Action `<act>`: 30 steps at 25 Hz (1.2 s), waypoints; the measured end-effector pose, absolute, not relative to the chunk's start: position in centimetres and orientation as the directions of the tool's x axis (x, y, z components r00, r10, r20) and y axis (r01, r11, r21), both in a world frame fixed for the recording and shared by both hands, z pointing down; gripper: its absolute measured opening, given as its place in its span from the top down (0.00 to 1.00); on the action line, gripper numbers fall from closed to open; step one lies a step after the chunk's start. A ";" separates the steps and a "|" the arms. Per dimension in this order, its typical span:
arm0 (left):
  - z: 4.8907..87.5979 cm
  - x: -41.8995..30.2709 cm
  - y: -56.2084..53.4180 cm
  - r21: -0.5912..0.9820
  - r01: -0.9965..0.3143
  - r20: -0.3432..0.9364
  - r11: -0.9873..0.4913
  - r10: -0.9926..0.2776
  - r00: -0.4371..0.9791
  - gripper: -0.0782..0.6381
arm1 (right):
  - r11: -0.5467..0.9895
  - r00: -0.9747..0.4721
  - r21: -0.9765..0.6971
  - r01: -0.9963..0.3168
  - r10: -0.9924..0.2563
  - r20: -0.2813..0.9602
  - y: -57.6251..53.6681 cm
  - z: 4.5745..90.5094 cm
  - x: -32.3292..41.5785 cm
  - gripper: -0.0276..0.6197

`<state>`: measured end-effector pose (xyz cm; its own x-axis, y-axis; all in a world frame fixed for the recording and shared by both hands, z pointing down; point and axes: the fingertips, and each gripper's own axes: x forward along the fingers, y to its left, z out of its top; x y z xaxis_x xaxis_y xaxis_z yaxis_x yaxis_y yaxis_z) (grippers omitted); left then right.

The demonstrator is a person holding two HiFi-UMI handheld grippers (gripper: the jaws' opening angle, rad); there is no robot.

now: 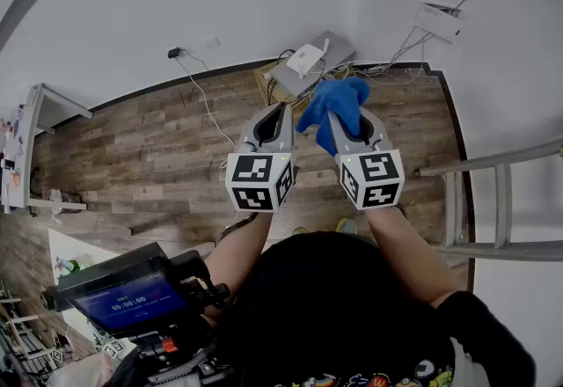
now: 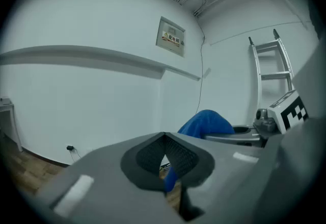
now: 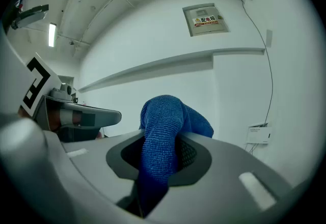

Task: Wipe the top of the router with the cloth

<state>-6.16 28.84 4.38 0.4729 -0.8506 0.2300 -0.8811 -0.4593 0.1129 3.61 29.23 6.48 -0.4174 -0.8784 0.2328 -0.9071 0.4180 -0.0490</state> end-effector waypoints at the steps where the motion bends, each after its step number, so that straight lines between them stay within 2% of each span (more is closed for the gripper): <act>1: 4.6 -6.3 29.0 0.113 -0.879 0.233 -0.463 -0.848 0.477 0.89 | 0.417 -0.418 -0.053 -0.907 -0.879 0.232 29.4 6.7 3.4 0.79; 6: 5.7 -7.2 28.2 0.112 -0.860 0.238 -0.497 -0.827 0.509 0.89 | 0.409 -0.411 -0.057 -0.911 -0.885 0.221 28.8 8.1 2.0 0.78; 10: 8.6 -6.6 23.0 0.129 -0.843 0.275 -0.522 -0.798 0.537 0.89 | 0.385 -0.394 -0.088 -0.919 -0.880 0.267 24.2 11.5 2.2 0.78; 15: 9.8 -5.0 20.8 0.131 -0.825 0.282 -0.549 -0.778 0.562 0.89 | 0.394 -0.388 -0.045 -0.918 -0.870 0.303 22.7 13.6 3.3 0.78; 18: 14.4 -3.0 13.1 0.151 -0.835 0.310 -0.530 -0.776 0.549 0.89 | 0.413 -0.409 -0.059 -0.909 -0.851 0.329 14.9 18.5 5.5 0.78; 25: 21.5 1.6 -5.3 0.184 -0.870 0.472 -0.458 -0.735 0.487 0.89 | 0.497 -0.486 -0.104 -0.862 -0.749 0.450 -4.2 26.1 9.7 0.79; 30: 26.0 1.4 -16.5 0.194 -0.899 0.514 -0.392 -0.740 0.434 0.89 | 0.561 -0.515 -0.079 -0.824 -0.683 0.518 -15.5 31.2 10.2 0.79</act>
